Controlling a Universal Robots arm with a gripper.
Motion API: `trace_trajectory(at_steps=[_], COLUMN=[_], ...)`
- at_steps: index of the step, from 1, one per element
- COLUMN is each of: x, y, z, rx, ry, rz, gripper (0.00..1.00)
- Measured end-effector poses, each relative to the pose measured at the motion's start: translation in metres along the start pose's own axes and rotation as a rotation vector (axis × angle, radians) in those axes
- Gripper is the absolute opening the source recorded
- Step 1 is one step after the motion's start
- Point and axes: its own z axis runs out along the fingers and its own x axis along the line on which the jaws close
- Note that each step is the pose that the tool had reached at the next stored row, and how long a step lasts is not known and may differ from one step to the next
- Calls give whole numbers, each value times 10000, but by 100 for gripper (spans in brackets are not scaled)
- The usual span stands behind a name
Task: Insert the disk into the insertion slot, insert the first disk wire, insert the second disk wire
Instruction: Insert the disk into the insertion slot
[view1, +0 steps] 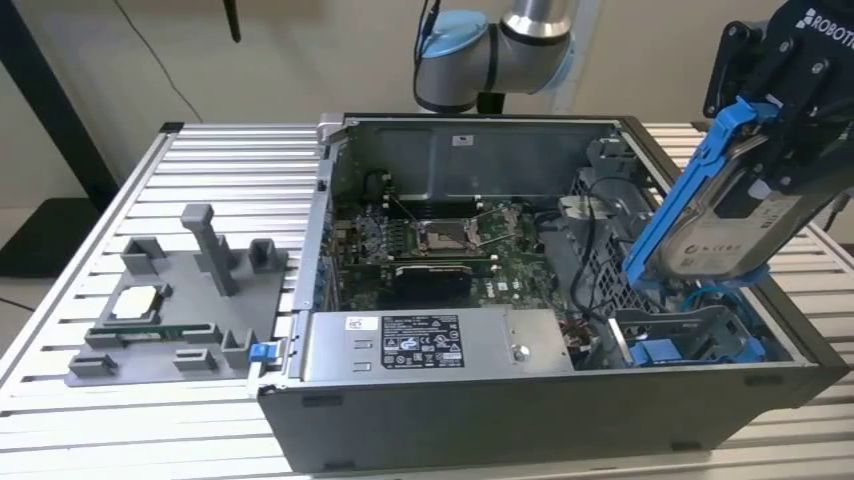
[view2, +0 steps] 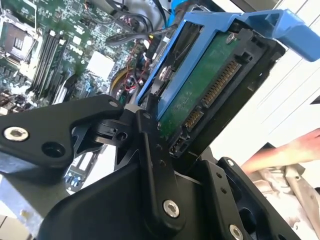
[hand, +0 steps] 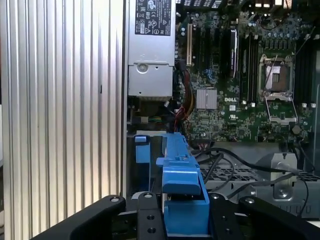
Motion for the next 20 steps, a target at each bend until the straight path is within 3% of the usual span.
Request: trace_trajectory(at_steps=[6, 11, 17, 20], x=[1, 2, 10, 14], y=[-1, -2, -8, -10], z=[21, 42, 53, 61], rx=[-1, -3, -8, 6], ry=[-167, -348, -336, -137], rz=[-5, -12, -11, -7], gripper=[0, 0, 0, 0])
